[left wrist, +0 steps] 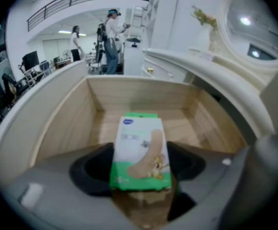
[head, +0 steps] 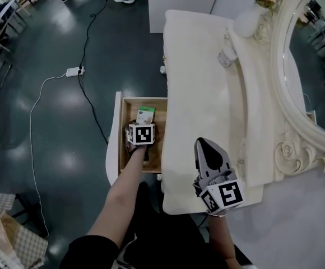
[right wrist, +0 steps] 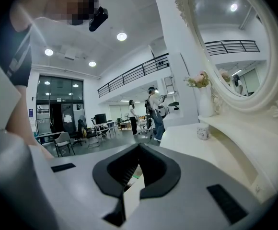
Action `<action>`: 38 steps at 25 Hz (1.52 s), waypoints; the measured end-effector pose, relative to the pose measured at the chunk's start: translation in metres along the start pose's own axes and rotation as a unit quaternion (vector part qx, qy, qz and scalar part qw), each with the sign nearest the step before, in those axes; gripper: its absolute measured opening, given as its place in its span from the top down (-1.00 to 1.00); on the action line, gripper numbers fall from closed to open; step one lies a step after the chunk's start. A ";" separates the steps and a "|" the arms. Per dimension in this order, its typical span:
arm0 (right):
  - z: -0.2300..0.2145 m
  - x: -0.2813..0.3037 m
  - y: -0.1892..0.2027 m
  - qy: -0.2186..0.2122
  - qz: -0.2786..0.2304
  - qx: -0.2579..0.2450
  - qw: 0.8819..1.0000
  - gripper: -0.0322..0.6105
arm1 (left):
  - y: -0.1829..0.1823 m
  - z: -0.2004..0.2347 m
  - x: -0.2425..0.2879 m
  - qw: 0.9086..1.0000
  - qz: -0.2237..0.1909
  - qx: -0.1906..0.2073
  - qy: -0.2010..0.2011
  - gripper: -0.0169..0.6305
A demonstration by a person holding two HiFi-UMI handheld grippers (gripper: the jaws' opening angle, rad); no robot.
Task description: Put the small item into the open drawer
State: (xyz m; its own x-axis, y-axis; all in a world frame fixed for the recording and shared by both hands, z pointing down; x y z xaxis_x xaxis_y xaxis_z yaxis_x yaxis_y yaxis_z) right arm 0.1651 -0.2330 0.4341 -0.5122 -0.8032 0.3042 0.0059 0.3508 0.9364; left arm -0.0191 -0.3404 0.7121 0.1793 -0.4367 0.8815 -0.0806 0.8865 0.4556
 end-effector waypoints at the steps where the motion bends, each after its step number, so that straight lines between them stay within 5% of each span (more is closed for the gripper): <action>1: 0.000 0.000 0.000 0.000 0.000 0.000 1.000 0.91 | 0.000 0.000 0.001 1.000 0.002 0.002 -0.002 -0.15; 12: 0.000 -0.001 -0.003 0.001 -0.003 0.001 1.000 0.91 | -0.005 -0.001 -0.006 1.000 -0.006 0.001 0.001 -0.22; 19: 0.009 -0.002 -0.012 -0.005 -0.018 -0.005 1.000 0.91 | -0.037 -0.007 -0.050 0.996 -0.092 -0.012 0.012 -0.08; 28: 0.033 -0.012 -0.026 -0.011 -0.047 -0.017 0.999 0.91 | -0.083 -0.016 -0.151 0.973 -0.227 0.008 0.046 0.10; 38: 0.052 -0.028 -0.038 0.005 -0.078 -0.029 0.997 0.91 | -0.091 -0.019 -0.249 0.941 -0.321 0.067 0.083 0.28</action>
State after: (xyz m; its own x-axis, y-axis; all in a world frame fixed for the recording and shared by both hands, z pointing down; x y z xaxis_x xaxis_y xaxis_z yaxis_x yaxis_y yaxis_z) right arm 0.1345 -0.1986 0.3808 -0.5021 -0.8506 0.1563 -0.0230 0.1938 0.9808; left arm -0.0383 -0.3092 0.4489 0.3822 -0.8359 0.3940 -0.0243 0.4171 0.9085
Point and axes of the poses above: the fingertips, and each gripper's own axes: x forward along the fingers, z to its left, y out of its underside, the point moved 3 cm from there along -x, backward along the fingers, and after that the axes turned 6 degrees about z, right-handed, at the moved point
